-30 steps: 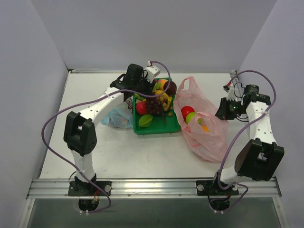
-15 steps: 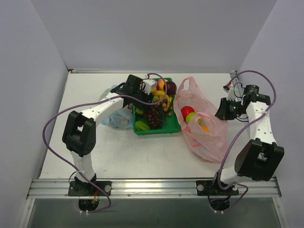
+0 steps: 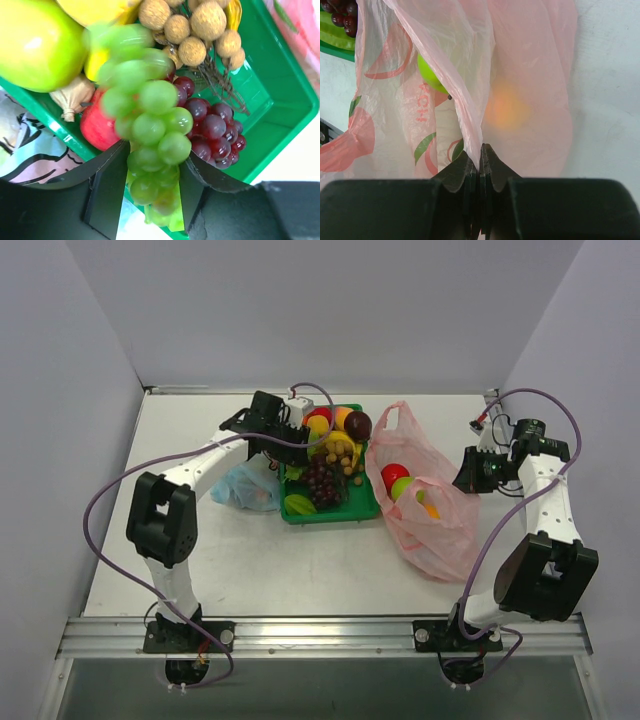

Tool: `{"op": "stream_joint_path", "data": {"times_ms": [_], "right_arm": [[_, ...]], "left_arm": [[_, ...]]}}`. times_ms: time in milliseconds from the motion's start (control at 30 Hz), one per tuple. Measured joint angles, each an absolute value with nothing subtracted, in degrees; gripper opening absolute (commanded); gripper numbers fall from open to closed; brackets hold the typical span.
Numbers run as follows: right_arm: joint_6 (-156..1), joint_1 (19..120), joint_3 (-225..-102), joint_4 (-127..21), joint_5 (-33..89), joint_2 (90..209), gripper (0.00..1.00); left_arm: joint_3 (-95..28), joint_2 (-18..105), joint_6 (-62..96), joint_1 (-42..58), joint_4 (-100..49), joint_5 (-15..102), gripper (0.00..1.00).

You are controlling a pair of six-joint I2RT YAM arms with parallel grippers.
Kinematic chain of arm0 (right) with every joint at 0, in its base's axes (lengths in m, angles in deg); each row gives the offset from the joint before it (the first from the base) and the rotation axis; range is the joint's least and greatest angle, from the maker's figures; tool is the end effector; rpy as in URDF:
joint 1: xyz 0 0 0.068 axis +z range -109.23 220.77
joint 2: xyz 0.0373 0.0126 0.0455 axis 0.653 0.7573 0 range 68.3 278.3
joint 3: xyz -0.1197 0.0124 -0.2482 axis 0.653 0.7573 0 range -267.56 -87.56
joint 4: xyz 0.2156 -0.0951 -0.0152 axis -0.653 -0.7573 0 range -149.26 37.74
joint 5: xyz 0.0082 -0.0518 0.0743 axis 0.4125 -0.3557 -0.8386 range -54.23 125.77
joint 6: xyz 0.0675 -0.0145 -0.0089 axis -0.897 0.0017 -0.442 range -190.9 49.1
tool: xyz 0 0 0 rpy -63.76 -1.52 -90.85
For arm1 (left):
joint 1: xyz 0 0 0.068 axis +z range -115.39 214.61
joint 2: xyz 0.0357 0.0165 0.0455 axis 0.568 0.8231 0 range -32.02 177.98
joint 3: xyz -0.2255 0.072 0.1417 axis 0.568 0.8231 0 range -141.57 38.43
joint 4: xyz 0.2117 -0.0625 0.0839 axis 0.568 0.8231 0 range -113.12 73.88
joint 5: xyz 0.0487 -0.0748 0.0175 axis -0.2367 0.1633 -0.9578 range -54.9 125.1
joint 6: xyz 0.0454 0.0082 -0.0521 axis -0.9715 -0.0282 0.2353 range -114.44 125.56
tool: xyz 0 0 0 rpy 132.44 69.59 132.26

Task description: Place the fake fruits into the plastic bag and tie a complex knot

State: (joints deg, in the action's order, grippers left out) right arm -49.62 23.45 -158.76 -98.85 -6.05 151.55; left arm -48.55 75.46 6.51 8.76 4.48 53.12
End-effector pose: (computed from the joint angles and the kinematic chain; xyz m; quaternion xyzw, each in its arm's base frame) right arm 0.2735 -0.0457 0.2927 -0.1275 0.8955 0.2408 0.3519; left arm 0.3620 -0.1949 0.2530 0.2535 0.8886 -0.2241 0.3096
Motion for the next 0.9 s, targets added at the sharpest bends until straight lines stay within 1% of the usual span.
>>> {"op": "stream_joint_path", "data": {"times_ms": [33, 67, 133, 267, 367, 400, 500, 633, 767, 900], "right_arm": [[-49.62, 23.45, -158.76, -98.87, -6.05, 151.55, 0.0], [-49.62, 23.45, -158.76, -98.87, -6.03, 151.55, 0.0], [-49.62, 23.45, -158.76, -98.92, -6.05, 151.55, 0.0], [-49.62, 23.45, -158.76, -99.01, -6.03, 151.55, 0.0], [-49.6, 23.45, -158.76, -99.01, -6.03, 151.55, 0.0], [-49.6, 23.45, -158.76, -99.03, -6.03, 151.55, 0.0], [-49.62, 23.45, -158.76, -99.03, -6.03, 151.55, 0.0], [-49.62, 23.45, -158.76, -99.07, -6.03, 151.55, 0.0], [-49.62, 23.45, -158.76, -99.16, -6.03, 151.55, 0.0], [-49.62, 23.45, -158.76, -99.16, -6.05, 151.55, 0.0]], "left_arm": [[-48.77, 75.46, 6.9, 8.98, 4.45, 53.34, 0.52], [-49.01, 75.46, 7.16, 9.24, 4.34, 53.51, 0.48], [-49.6, 75.46, 7.82, 9.59, 4.1, 53.8, 0.48], [-50.56, 75.46, 8.5, 10.03, 3.73, 54.47, 0.36], [-51.15, 75.46, 8.71, 10.14, 3.58, 55.11, 0.29], [-51.31, 75.46, 8.82, 10.18, 3.54, 55.3, 0.24], [-51.7, 75.46, 9.04, 10.18, 3.3, 55.78, 0.15], [-51.85, 75.46, 9.0, 10.23, 2.86, 56.59, 0.08], [-52.95, 75.39, 9.0, 10.23, 2.75, 57.21, 0.03], [-54.74, 74.76, 9.19, 10.23, 2.57, 57.99, 0.02]]}}
